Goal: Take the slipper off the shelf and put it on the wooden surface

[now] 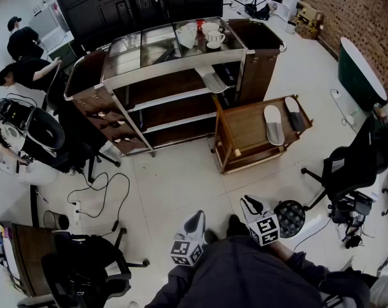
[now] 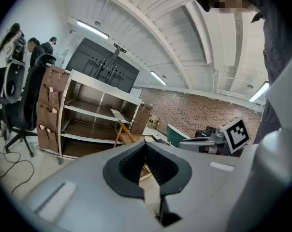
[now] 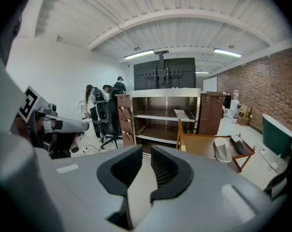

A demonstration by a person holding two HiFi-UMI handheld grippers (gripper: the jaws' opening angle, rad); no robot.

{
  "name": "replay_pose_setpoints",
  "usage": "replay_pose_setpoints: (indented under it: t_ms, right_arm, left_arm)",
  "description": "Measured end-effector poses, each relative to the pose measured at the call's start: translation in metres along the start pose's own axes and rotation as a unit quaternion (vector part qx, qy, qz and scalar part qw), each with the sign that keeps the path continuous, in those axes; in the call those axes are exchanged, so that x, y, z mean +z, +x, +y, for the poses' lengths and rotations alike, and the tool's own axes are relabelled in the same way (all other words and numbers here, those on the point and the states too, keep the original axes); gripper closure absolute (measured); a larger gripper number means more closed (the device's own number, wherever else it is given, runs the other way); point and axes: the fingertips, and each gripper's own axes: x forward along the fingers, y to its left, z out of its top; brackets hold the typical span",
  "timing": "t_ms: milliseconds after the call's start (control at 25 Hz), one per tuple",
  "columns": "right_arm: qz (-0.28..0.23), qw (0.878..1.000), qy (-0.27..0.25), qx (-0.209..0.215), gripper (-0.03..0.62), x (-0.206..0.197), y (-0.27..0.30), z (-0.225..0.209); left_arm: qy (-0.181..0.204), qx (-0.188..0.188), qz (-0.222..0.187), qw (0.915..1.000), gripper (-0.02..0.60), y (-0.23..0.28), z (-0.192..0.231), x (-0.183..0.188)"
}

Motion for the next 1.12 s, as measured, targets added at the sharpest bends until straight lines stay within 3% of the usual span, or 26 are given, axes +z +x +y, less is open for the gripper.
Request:
replay_pose_setpoints:
  t_ms: [160, 440, 760, 960, 1120]
  right_arm:
    - [0.022, 0.999, -0.008, -0.023, 0.539, -0.006, 0.037, -0.066]
    - [0.073, 0.993, -0.038, -0.090, 0.533, -0.005, 0.128, -0.251]
    - [0.188, 0.971, 0.002, -0.147, 0.516, -0.049, 0.247, -0.451]
    - [0.256, 0.951, 0.037, -0.169, 0.487, -0.102, 0.282, -0.499]
    - [0.301, 0.939, 0.044, -0.161, 0.490, -0.131, 0.298, -0.513]
  left_arm:
    - [-0.006, 0.006, 0.008, 0.9999, 0.569, 0.021, 0.005, 0.001]
    - [-0.013, 0.025, 0.041, 0.9988, 0.569, 0.076, 0.026, 0.006]
    - [-0.022, 0.049, 0.084, 0.9950, 0.569, 0.174, 0.031, 0.035]
    - [-0.018, 0.060, 0.115, 0.9914, 0.569, 0.215, 0.029, 0.048]
    - [-0.021, 0.054, 0.123, 0.9907, 0.569, 0.255, 0.028, 0.059]
